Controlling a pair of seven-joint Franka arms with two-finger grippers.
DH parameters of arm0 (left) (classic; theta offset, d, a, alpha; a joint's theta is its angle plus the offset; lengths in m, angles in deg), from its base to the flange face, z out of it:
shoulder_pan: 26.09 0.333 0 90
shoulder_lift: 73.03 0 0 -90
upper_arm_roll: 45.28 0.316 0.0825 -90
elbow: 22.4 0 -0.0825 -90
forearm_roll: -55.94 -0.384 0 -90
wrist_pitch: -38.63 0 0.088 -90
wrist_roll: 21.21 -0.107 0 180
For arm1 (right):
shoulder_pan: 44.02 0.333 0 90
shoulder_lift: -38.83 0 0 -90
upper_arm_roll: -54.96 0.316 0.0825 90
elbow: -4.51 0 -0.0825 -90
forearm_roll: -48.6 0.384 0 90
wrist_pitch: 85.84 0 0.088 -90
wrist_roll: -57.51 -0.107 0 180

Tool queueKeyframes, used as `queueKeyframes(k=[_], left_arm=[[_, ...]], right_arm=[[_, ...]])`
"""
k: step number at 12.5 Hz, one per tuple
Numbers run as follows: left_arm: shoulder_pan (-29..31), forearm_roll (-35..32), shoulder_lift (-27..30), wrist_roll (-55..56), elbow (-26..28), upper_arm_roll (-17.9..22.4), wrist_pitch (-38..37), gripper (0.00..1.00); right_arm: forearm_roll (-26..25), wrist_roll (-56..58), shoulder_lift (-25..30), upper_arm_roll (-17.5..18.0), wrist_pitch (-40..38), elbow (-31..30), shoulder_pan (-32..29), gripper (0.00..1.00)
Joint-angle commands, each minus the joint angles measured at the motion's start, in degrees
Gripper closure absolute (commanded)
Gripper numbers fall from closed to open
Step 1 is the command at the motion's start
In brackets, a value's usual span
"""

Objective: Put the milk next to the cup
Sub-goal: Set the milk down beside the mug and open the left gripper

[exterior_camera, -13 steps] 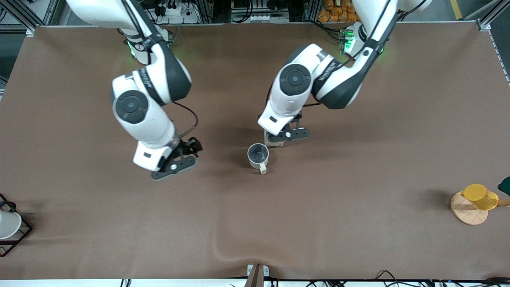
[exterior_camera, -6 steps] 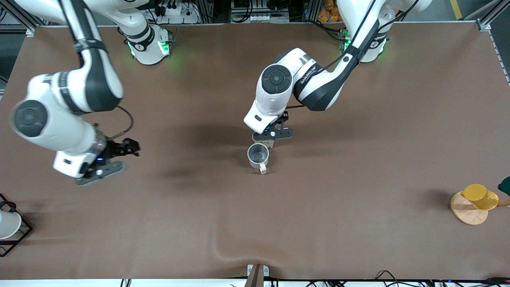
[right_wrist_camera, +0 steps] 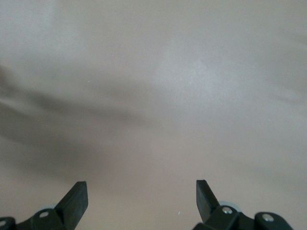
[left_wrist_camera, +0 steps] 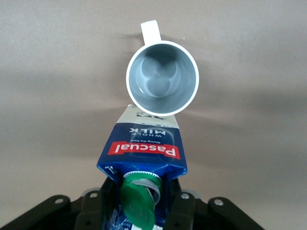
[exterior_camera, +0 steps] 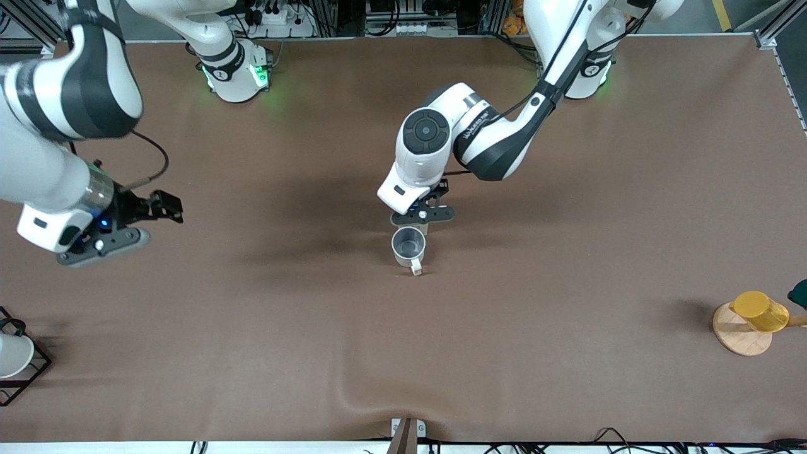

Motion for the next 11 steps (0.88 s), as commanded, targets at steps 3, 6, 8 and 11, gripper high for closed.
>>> queueKeyframes(k=[3,6,8,11], left_arm=[[-0.87,-1.07,-1.40,1.57,-2.17,0.63,0.67,0.00],[0.53,-1.51,4.12,1.39,-3.14,1.25,-2.74,0.00],[3.95,-1.60,10.53,0.87,-3.14,2.13,-6.09,0.00],[14.40,-1.42,20.20,-7.00,-2.87,1.69,-12.40,0.00]], right_arm=[[0.10,-0.50,8.39,1.12,-7.62,-2.14,-5.84,0.00],[0.01,0.03,10.08,1.03,-10.62,-0.66,-6.37,0.00],[-0.07,0.56,9.90,1.47,-12.99,2.24,-8.47,0.00],[-0.87,1.88,9.81,0.95,-14.49,4.10,-8.66,0.00]])
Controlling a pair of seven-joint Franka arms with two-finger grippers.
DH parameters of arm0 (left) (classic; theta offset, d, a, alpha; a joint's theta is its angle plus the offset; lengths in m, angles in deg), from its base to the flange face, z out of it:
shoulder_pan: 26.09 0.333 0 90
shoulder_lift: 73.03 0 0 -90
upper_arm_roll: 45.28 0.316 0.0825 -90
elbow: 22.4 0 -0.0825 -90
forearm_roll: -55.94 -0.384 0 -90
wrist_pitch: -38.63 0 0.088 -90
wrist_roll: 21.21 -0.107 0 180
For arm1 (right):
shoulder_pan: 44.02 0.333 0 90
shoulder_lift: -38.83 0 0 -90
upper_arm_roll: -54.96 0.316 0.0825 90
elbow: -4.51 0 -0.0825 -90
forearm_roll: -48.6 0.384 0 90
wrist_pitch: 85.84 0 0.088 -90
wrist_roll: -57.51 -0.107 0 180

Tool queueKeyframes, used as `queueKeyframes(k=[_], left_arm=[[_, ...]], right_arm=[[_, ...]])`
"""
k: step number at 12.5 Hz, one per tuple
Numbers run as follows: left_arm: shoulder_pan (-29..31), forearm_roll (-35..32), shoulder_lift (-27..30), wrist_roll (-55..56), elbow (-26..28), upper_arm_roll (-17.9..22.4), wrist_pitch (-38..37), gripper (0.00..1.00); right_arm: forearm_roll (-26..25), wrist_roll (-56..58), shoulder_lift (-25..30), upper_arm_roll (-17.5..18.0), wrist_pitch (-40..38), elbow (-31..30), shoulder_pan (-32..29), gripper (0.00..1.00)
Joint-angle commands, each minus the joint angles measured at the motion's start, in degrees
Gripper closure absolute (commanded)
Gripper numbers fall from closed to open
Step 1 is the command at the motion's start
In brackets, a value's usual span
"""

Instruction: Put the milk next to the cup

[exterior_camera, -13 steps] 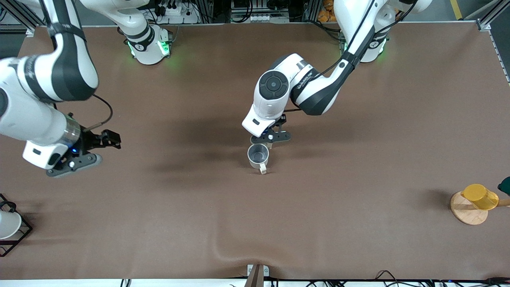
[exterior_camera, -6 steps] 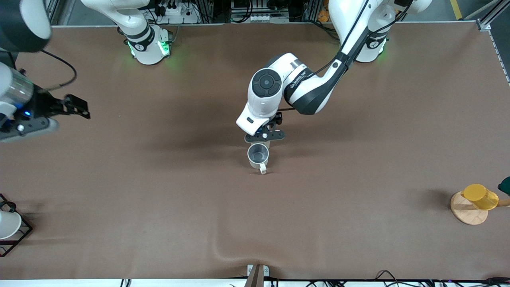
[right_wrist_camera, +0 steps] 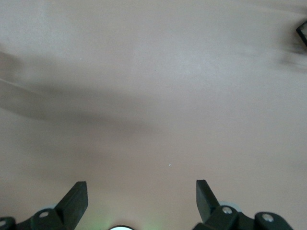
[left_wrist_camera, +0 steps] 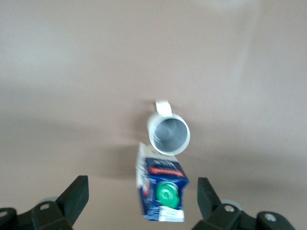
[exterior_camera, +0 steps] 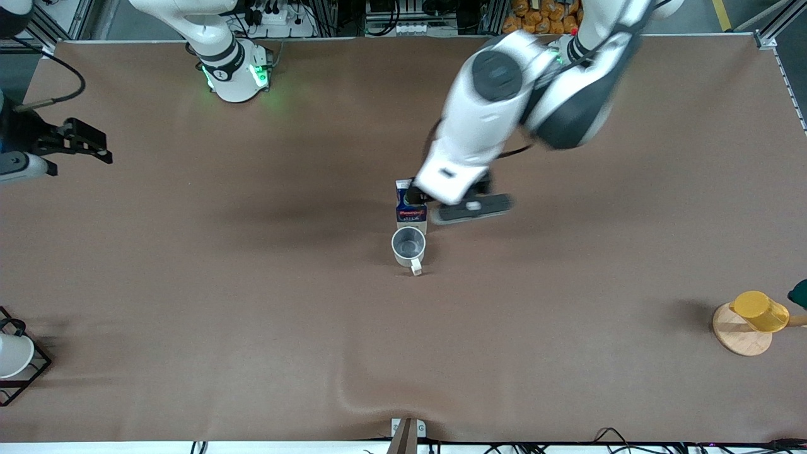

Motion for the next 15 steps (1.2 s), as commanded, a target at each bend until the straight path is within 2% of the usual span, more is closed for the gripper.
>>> queueKeyframes(k=[1,4,8,11,13,15], left_arm=[[8.80,-0.83,10.17,-9.99,2.91,-0.33,-6.10,0.00],[18.47,-0.91,16.16,-17.40,3.26,-0.33,-12.87,0.00],[29.28,-0.30,18.64,-27.41,3.44,-0.76,-17.63,0.00],[32.38,-0.39,20.83,-31.66,6.41,-0.50,-17.72,0.00],[30.64,-0.56,22.50,-33.16,10.72,1.51,-15.54,0.00],[30.10,-1.35,22.33,-33.16,11.17,1.52,-15.52,0.00]], right_arm=[[-0.58,0.26,0.31,0.48,-1.46,1.33,-1.32,0.00],[0.65,-6.93,0.66,-1.01,-1.46,1.59,-1.76,0.00],[0.57,-10.46,0.66,-0.93,-3.30,3.35,-1.76,0.00],[0.66,-10.90,0.49,-0.93,-3.39,4.49,-2.55,0.00],[0.57,-12.74,0.31,-0.66,-3.30,5.19,-2.29,0.00],[0.48,-14.94,0.14,-0.75,-3.04,6.33,-2.29,0.00]])
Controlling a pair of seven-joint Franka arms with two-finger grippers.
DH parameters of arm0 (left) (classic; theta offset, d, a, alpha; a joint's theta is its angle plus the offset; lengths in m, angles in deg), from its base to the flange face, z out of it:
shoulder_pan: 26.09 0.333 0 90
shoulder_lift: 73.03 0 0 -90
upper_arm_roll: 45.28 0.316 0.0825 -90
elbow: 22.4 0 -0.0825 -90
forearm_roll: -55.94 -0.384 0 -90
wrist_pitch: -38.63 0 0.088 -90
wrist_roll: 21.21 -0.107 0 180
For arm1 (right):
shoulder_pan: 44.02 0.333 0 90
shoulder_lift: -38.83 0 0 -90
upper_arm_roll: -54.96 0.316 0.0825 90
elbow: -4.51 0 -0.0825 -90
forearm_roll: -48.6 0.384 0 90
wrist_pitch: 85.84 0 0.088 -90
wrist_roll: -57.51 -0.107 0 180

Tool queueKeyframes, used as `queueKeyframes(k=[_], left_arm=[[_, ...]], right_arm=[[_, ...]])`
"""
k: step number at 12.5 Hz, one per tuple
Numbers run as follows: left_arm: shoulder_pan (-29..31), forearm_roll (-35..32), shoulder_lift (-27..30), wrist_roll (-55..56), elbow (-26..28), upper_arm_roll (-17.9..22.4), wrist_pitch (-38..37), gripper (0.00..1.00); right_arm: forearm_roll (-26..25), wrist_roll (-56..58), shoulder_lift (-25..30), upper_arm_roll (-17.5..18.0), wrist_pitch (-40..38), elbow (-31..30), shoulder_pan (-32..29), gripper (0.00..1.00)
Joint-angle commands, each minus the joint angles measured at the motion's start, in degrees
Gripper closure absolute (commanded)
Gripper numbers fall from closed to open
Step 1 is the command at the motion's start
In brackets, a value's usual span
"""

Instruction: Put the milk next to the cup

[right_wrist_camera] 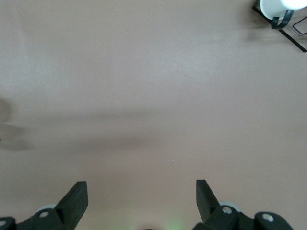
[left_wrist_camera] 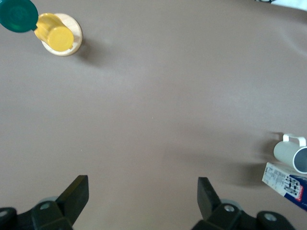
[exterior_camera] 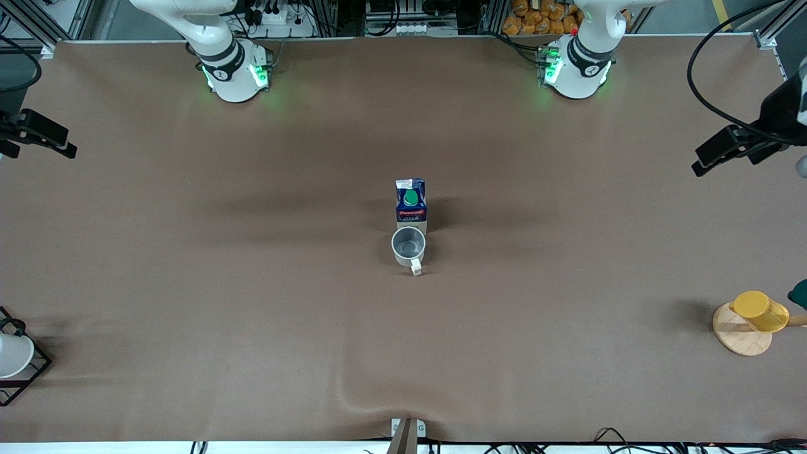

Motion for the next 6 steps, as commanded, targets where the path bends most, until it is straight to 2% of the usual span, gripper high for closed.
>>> queueKeyframes(k=[1,6], left_arm=[[-1.49,-1.88,1.65,-1.62,2.61,0.50,1.07,0.00],[-2.02,-2.24,1.74,-4.35,0.59,0.68,-2.53,0.00]], right_arm=[[0.27,-2.26,0.02,0.91,-0.44,1.59,-1.19,0.00],[0.44,-2.26,-0.16,0.91,-0.35,1.85,-1.19,0.00]])
